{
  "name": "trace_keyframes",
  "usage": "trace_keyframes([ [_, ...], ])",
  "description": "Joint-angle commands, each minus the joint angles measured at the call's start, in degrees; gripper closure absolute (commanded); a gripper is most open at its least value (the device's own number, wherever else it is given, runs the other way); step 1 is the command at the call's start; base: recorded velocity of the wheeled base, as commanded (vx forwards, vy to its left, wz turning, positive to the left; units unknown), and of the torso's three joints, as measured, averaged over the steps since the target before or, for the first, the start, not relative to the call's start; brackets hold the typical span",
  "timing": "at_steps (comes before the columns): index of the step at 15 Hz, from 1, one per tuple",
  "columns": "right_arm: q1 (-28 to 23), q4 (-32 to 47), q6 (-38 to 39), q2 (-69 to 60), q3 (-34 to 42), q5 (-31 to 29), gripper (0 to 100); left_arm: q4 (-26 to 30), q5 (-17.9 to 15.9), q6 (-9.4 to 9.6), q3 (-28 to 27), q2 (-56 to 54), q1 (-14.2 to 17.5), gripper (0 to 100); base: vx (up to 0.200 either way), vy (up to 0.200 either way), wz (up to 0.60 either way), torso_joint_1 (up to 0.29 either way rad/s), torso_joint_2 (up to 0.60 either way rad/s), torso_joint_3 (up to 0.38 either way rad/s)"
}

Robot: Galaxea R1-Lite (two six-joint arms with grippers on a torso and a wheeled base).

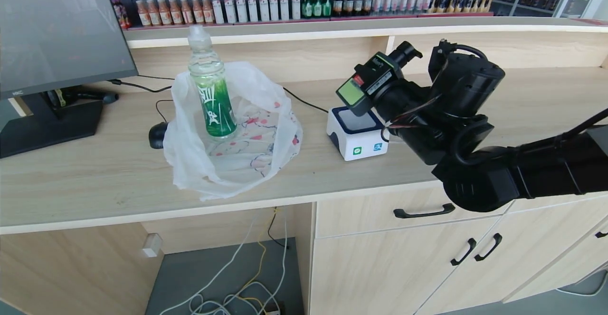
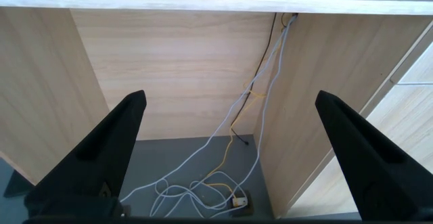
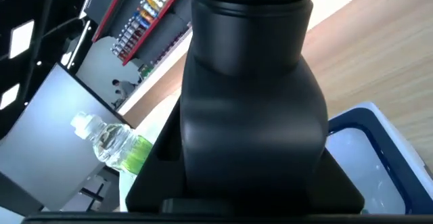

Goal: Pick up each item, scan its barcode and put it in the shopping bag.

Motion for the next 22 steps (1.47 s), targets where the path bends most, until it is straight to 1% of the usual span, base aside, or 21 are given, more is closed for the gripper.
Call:
trace_keyframes([
  [1, -0.22, -0.07, 0.53, -0.26, 1.75, -0.14, 100, -0.02, 0.0, 0.02, 0.0, -0.02, 0.0, 0, 0.0, 0.0, 0.0, 0.0, 0.0, 0.0],
  [9, -0.57, -0.07, 1.06, 1.32, 3.16, -0.23, 100, -0.02, 0.0, 0.02, 0.0, -0.02, 0.0, 0, 0.0, 0.0, 0.0, 0.0, 0.0, 0.0],
  [22, -1.45, -0.16, 0.97, 2.37, 2.98, -0.94, 100, -0.02, 0.0, 0.02, 0.0, -0.02, 0.0, 0, 0.0, 0.0, 0.0, 0.0, 0.0, 0.0],
])
